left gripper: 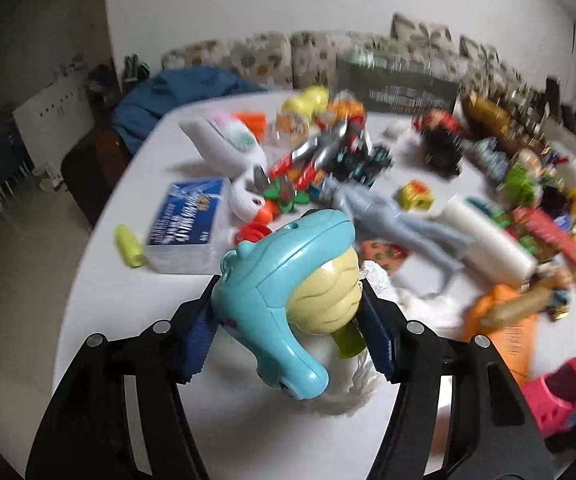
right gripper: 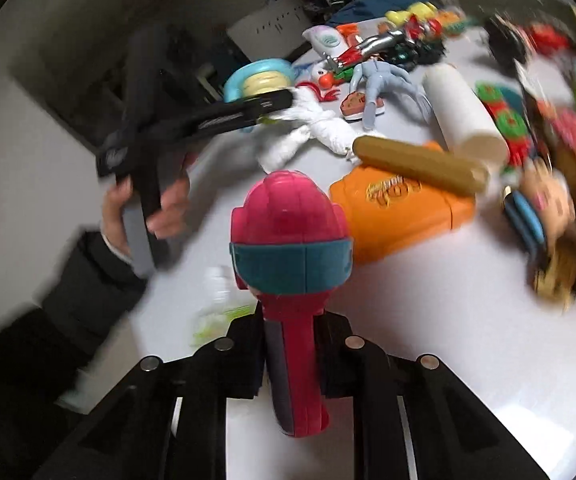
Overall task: Collect trash
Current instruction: 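Grasp the teal toy with yellow shell with the left tool, then carry both toys down to the cardboard box and open both tools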
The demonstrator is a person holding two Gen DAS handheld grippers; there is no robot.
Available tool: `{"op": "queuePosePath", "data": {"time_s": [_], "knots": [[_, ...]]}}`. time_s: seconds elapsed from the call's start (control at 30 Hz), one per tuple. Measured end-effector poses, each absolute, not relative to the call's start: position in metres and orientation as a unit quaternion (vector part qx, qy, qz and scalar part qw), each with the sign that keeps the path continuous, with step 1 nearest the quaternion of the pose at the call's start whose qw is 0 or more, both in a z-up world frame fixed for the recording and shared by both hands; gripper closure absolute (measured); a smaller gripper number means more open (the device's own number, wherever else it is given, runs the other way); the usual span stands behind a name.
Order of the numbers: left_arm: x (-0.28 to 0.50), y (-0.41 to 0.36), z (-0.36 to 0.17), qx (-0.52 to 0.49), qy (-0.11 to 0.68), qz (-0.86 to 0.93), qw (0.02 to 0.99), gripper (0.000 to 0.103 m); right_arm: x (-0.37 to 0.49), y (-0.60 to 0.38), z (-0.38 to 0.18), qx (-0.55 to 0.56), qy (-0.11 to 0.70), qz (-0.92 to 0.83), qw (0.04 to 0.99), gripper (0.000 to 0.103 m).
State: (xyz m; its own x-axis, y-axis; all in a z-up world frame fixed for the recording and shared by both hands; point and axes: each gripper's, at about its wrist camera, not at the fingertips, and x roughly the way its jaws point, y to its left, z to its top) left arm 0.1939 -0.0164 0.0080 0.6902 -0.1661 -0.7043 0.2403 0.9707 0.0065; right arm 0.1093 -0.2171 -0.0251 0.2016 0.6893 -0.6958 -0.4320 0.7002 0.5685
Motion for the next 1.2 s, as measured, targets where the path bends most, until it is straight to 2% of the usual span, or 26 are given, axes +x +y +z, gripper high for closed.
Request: {"op": "queuePosePath", "data": {"time_s": [0.17, 0.47, 0.77, 1.03, 1.2], "knots": [[0.143, -0.018, 0.046, 0.052, 0.337, -0.055, 0.938, 0.041, 0.077, -0.253, -0.003, 0.221, 0.468, 0.376, 0.769, 0.084], [0.039, -0.023, 0.093, 0.054, 0.284, -0.023, 0.957, 0.041, -0.022, -0.266, 0.035, 0.213, 0.434, 0.377, 0.79, 0.084], [-0.063, -0.026, 0.108, 0.057, 0.267, -0.038, 0.961, 0.041, -0.123, -0.261, 0.026, 0.199, 0.436, 0.392, 0.786, 0.084], [-0.135, -0.034, 0.078, 0.063, 0.298, -0.064, 0.95, 0.04, -0.162, -0.251, -0.017, 0.187, 0.476, 0.395, 0.763, 0.084], [-0.156, -0.041, 0.02, 0.062, 0.375, -0.089, 0.921, 0.04, -0.17, -0.245, -0.056, 0.161, 0.513, 0.37, 0.758, 0.084]]}}
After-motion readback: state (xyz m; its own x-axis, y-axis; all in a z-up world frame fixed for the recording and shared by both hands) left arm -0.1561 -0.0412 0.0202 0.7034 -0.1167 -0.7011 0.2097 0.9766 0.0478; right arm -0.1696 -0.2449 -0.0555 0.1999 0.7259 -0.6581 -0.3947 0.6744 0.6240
